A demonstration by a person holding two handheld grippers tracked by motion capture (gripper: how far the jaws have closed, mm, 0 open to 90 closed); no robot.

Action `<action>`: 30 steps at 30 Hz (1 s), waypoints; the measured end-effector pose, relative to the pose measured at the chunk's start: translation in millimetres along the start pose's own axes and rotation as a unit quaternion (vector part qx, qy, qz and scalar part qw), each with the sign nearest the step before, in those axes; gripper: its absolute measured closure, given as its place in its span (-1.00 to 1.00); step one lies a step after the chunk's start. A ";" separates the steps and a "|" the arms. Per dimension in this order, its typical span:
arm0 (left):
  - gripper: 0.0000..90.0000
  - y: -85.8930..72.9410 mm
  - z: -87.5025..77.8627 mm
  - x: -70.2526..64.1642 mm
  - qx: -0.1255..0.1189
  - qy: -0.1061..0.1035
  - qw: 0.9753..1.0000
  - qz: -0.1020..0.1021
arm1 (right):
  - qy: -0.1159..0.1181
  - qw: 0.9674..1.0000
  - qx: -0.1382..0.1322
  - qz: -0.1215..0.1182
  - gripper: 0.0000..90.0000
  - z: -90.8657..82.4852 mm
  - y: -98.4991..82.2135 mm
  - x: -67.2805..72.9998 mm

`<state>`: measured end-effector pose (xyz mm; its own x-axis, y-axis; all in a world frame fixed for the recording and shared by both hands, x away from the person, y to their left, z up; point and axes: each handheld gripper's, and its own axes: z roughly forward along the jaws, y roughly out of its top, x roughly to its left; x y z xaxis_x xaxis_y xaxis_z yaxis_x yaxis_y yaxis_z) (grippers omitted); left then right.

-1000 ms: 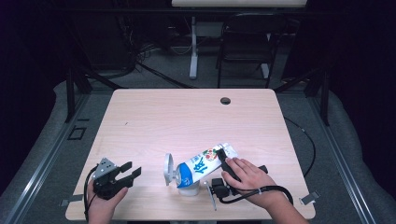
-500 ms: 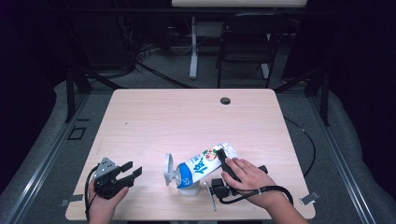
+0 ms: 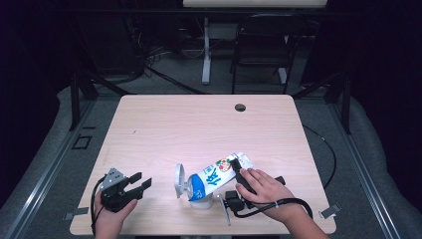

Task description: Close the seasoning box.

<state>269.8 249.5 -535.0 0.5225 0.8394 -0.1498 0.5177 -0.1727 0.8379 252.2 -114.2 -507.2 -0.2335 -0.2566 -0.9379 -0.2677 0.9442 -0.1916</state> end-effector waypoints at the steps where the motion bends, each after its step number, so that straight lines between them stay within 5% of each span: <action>1: 0.15 -0.2 0.1 -0.2 -0.002 0.000 1.000 -0.001 | 0.001 1.000 0.000 0.000 0.24 0.0 0.0 -0.1; 30: 0.15 0.7 1.3 0.6 -0.002 -0.001 1.000 0.001 | 0.000 1.000 0.005 -0.019 0.26 -2.4 1.2 -2.5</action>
<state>271.4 249.2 -535.2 0.5242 0.8385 -0.1488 0.5145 -0.1726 0.8400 250.2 -113.0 -504.4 -0.2234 -0.2916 -0.9301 -0.2668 0.9361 -0.2294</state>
